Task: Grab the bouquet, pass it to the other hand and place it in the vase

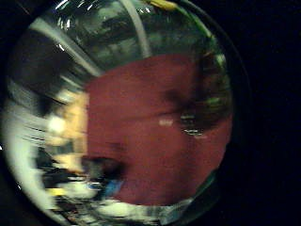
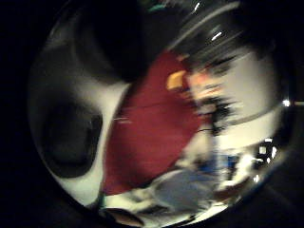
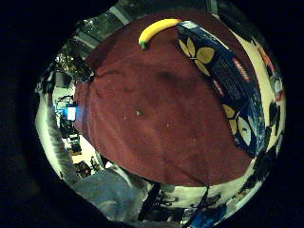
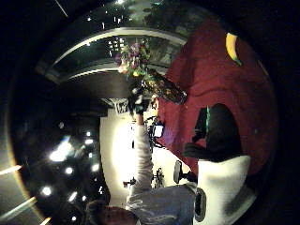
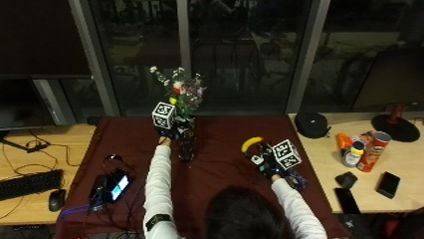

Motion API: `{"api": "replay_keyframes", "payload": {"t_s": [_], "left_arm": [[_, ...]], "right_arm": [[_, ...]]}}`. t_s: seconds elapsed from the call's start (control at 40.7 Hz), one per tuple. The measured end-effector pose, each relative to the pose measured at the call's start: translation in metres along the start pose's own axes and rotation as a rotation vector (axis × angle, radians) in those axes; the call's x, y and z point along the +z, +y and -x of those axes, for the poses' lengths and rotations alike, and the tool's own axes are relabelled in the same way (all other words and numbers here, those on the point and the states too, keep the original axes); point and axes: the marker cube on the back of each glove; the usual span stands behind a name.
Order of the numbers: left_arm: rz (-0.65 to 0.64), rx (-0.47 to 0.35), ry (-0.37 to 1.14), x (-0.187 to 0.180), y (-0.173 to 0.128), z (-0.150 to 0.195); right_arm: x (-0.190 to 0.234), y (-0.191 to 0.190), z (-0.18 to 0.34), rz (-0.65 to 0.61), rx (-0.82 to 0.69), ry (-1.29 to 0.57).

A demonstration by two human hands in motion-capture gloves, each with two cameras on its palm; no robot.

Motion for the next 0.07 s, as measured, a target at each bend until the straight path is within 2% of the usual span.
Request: {"api": "replay_keyframes", "payload": {"t_s": [0.025,0.074], "left_arm": [[0.022,0.048,-0.050,-0.0003,-0.0050,-0.0047],[0.019,0.103,-0.055,0.0010,-0.0140,-0.0082]], "right_arm": [[0.0014,0.0003,-0.0035,0.005,-0.003,0.001],[0.0030,0.0018,-0.0081,0.009,-0.007,0.003]]}}
